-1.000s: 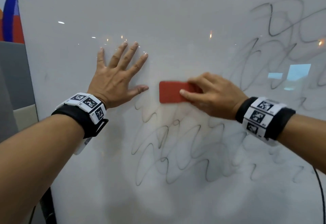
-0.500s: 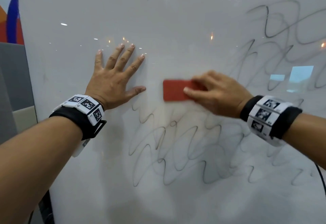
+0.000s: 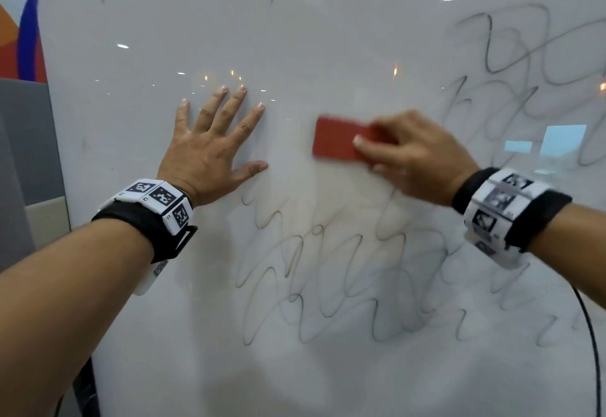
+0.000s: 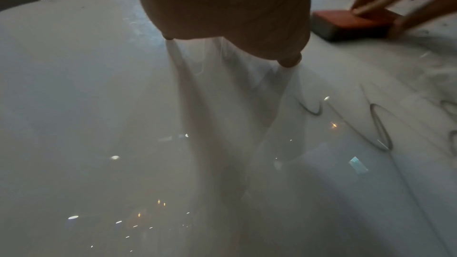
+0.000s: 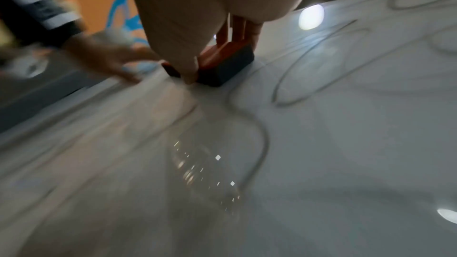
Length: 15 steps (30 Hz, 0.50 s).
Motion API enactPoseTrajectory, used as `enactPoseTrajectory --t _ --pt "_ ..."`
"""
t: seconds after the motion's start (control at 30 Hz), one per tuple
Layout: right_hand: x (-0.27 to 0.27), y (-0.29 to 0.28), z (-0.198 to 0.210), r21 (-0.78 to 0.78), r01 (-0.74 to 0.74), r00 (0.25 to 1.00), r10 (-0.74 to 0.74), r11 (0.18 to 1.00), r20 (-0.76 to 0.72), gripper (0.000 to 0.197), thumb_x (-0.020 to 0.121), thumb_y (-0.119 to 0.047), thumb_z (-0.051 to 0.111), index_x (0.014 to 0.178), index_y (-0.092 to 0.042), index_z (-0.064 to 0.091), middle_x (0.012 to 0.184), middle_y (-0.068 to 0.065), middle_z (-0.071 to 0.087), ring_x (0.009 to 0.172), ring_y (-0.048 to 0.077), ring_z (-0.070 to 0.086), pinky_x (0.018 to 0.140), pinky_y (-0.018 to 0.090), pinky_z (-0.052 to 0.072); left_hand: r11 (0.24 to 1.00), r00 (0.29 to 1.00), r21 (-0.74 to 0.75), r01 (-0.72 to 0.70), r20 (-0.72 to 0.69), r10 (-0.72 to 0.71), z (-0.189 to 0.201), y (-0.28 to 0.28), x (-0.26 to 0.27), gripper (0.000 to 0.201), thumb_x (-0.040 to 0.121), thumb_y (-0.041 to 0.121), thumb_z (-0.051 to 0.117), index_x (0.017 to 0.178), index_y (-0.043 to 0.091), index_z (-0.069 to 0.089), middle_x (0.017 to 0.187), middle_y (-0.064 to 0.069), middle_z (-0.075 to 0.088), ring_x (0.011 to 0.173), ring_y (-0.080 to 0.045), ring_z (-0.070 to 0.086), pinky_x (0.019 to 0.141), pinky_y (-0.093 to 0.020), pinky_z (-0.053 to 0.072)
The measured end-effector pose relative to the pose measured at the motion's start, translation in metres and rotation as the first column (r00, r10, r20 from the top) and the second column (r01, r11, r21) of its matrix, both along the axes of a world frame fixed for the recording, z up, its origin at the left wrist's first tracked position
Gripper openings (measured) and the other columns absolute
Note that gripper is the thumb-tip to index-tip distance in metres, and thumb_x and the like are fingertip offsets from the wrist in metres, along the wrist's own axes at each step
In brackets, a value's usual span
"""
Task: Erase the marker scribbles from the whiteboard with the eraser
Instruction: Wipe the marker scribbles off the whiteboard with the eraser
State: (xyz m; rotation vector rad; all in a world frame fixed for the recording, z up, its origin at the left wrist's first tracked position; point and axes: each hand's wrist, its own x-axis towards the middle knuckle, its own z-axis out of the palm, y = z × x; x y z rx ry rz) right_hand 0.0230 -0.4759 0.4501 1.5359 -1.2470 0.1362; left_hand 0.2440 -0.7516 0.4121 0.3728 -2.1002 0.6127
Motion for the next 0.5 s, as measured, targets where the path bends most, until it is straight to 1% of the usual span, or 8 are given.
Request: enactPoseTrajectory --t 0.07,0.1,0.17,0.23,0.3,0.37,0.43,0.5 --pt "0.0 0.001 0.019 -0.171 0.049 0.991 -0.027 0.984 0.13 0.043 0.083 -0.019 0.076 0.125 -0.013 0.067 0.116 0.023 0.059 0.096 0.038 0.054 0.074 0.044 0.051 1.0 1.0 0.007 -0.003 -0.004 0.003 -0.002 0.001 0.0 0.081 0.089 0.074 0.025 0.157 0.032 0.013 0.166 0.0 0.006 0.152 -0.025 0.007 0.114 -0.069 0.015" --pt "0.003 -0.001 0.018 -0.221 0.076 0.984 -0.037 0.972 0.176 0.045 0.082 -0.021 0.077 0.126 -0.014 0.066 0.117 0.022 0.058 0.098 0.037 0.052 0.073 0.043 0.05 1.0 1.0 0.009 -0.004 -0.006 0.004 -0.002 0.001 0.0 0.081 0.089 0.073 0.025 0.158 0.032 0.013 0.166 0.0 0.005 0.152 -0.025 0.007 0.114 -0.068 0.015" --pt "0.009 -0.008 0.0 -0.268 0.09 0.98 -0.037 0.959 0.198 0.045 0.082 -0.022 0.076 0.126 -0.013 0.067 0.115 0.022 0.058 0.096 0.038 0.053 0.073 0.042 0.05 1.0 1.0 0.007 -0.004 -0.005 0.005 -0.003 0.0 -0.001 0.08 0.09 0.073 0.025 0.158 0.032 0.013 0.167 0.0 0.005 0.152 -0.024 0.007 0.114 -0.068 0.015" --pt "0.013 -0.017 -0.029 -0.192 0.027 0.99 0.0 0.981 0.139 0.041 0.082 -0.019 0.074 0.122 -0.01 0.069 0.11 0.024 0.061 0.089 0.038 0.056 0.072 0.043 0.05 1.0 1.0 0.009 -0.004 -0.003 0.004 -0.003 0.0 -0.001 0.081 0.089 0.073 0.024 0.158 0.032 0.012 0.167 0.0 0.004 0.153 -0.024 0.007 0.114 -0.068 0.015" --pt "0.019 -0.024 -0.055 -0.017 -0.015 0.999 0.015 1.0 0.044 0.035 0.084 -0.016 0.07 0.118 -0.009 0.07 0.106 0.024 0.062 0.083 0.037 0.057 0.068 0.044 0.051 1.0 1.0 0.007 -0.005 0.004 0.005 -0.002 -0.001 0.0 0.081 0.089 0.073 0.023 0.158 0.032 0.011 0.167 0.0 0.003 0.153 -0.024 0.006 0.114 -0.068 0.015" --pt "0.023 -0.027 -0.055 0.09 -0.025 1.0 0.025 0.996 -0.002 0.029 0.088 -0.016 0.067 0.117 -0.01 0.07 0.104 0.022 0.063 0.081 0.035 0.057 0.064 0.044 0.052 1.0 1.0 0.002 -0.006 0.02 0.006 -0.002 -0.003 0.001 0.081 0.09 0.073 0.023 0.158 0.032 0.01 0.167 0.0 0.002 0.153 -0.023 0.005 0.115 -0.068 0.015" --pt "0.023 -0.027 -0.035 0.081 -0.034 0.999 0.036 0.996 -0.023 0.028 0.089 -0.016 0.066 0.116 -0.011 0.071 0.104 0.022 0.064 0.081 0.036 0.058 0.066 0.044 0.052 1.0 0.999 -0.011 -0.001 0.033 0.002 -0.003 -0.004 0.004 0.08 0.091 0.073 0.022 0.158 0.031 0.01 0.167 0.0 0.003 0.153 -0.023 0.005 0.114 -0.068 0.016" --pt "0.022 -0.027 -0.009 -0.028 -0.027 0.999 0.027 0.999 0.023 0.034 0.085 -0.017 0.069 0.118 -0.011 0.07 0.107 0.024 0.062 0.087 0.039 0.057 0.072 0.045 0.052 1.0 0.999 -0.021 0.007 0.05 -0.006 -0.005 -0.007 0.006 0.081 0.091 0.074 0.021 0.158 0.03 0.012 0.167 -0.001 0.004 0.153 -0.023 0.006 0.114 -0.068 0.016"
